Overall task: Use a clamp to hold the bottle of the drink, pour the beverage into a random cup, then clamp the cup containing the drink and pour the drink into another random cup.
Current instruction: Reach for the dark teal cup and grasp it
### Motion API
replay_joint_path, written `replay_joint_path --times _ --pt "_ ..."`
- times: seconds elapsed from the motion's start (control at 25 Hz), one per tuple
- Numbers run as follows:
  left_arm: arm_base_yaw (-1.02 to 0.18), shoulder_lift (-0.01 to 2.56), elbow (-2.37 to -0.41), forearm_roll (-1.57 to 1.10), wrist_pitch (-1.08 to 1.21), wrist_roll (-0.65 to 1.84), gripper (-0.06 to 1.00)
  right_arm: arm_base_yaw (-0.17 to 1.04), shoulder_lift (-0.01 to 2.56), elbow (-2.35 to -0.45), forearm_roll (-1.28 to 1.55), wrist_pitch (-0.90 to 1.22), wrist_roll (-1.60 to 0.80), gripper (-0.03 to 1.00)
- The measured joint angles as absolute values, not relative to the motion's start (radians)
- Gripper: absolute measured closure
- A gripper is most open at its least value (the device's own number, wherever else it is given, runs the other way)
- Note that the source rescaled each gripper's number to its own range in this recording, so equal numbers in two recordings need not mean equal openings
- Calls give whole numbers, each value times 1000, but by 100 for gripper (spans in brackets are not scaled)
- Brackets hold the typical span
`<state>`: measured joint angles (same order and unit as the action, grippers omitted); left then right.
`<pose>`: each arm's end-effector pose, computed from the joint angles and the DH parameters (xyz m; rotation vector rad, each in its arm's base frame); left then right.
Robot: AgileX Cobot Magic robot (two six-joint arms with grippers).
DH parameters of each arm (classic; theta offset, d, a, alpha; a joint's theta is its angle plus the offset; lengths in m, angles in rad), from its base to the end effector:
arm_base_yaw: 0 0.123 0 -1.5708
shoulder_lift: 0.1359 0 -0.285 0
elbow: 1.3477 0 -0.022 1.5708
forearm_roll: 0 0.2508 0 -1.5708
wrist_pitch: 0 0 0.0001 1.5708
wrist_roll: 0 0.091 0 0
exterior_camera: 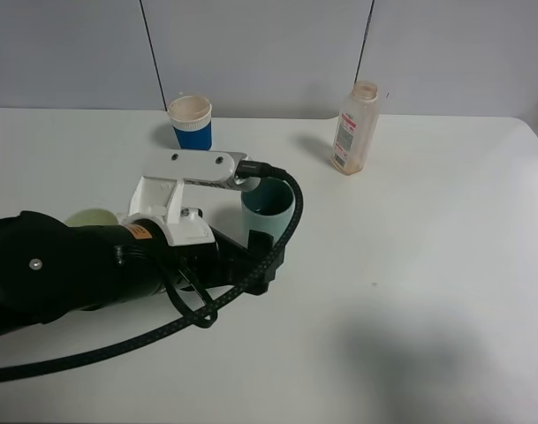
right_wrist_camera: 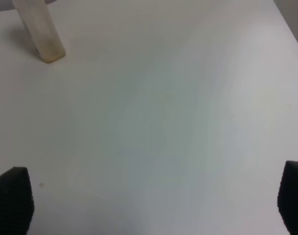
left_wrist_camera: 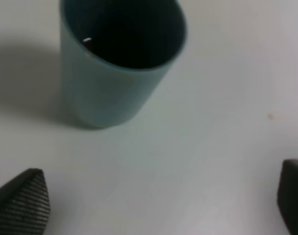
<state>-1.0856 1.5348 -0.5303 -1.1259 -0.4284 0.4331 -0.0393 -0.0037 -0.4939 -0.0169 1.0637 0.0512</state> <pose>0.1521 -0.2155 0.1649 0.2905 2.2607 -0.4983 -0.0049 -0.0012 0.2753 0.0935 2.0475 -0.0128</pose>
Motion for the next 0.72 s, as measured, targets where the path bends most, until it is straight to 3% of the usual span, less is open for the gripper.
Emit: replay_joint_path --times 0.72 --pt "-1217 1707 -542 -1288 -695 388 14 -39 -4 -494 -17 1064 51 -3"
